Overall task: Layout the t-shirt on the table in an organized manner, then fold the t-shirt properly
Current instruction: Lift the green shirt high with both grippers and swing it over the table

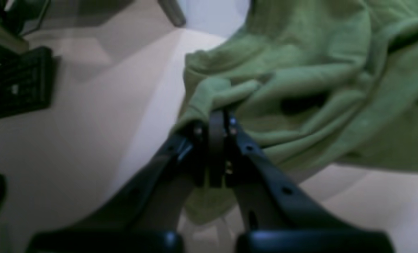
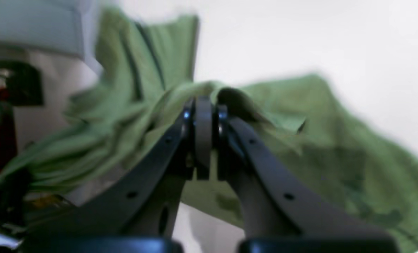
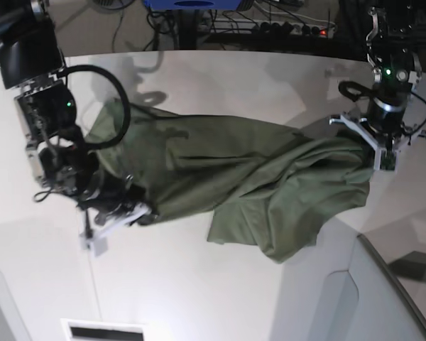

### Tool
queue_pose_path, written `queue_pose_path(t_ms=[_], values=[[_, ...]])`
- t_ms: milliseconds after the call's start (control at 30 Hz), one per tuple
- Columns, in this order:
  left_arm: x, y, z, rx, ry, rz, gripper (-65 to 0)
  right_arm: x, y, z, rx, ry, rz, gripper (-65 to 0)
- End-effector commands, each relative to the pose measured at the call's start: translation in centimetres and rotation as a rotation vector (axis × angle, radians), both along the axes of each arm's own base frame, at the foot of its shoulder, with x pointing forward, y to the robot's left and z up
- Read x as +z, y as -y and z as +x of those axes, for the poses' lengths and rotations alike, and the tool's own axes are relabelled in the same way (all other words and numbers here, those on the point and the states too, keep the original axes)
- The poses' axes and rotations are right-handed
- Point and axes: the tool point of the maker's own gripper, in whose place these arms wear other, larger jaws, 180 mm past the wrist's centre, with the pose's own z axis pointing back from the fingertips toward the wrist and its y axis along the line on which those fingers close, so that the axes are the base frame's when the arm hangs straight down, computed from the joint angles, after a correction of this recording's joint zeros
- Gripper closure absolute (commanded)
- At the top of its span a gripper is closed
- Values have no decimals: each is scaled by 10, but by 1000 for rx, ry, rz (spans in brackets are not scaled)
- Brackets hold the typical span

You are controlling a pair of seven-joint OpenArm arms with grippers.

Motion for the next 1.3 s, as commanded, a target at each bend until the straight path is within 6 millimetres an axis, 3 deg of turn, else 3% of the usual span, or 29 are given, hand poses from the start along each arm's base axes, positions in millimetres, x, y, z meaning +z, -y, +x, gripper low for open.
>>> queue_pose_path(t_ms=[0,133,267,467,700,833,967,1100,1267], values=[[30,-3,19,-6,92,28,0,31,6,17,-11,84,17,0],[72,-8,47,18,194,41,0,71,32,29,-41,133,39,0],[101,-17,66,21,262,54,0,112,57,38,-78,198,56,0],[136,-17,94,40,326,43,0,151,83,54,-140,276,78,0],[199,-19,127,68,459,23,0,201,103,77,-193,412,78,0],[228,2,148,23,495,12,0,242,117,89,-248,526,96,0],[249,39,167,-61,532,-1,0,286,129,105,-279,617,117,0],[267,63,187,-92,571,-61,0,312,143,124,-313,640,148,0],[299,94,221,-172,594,-58,0,349,178,137,-385,719,116,0]])
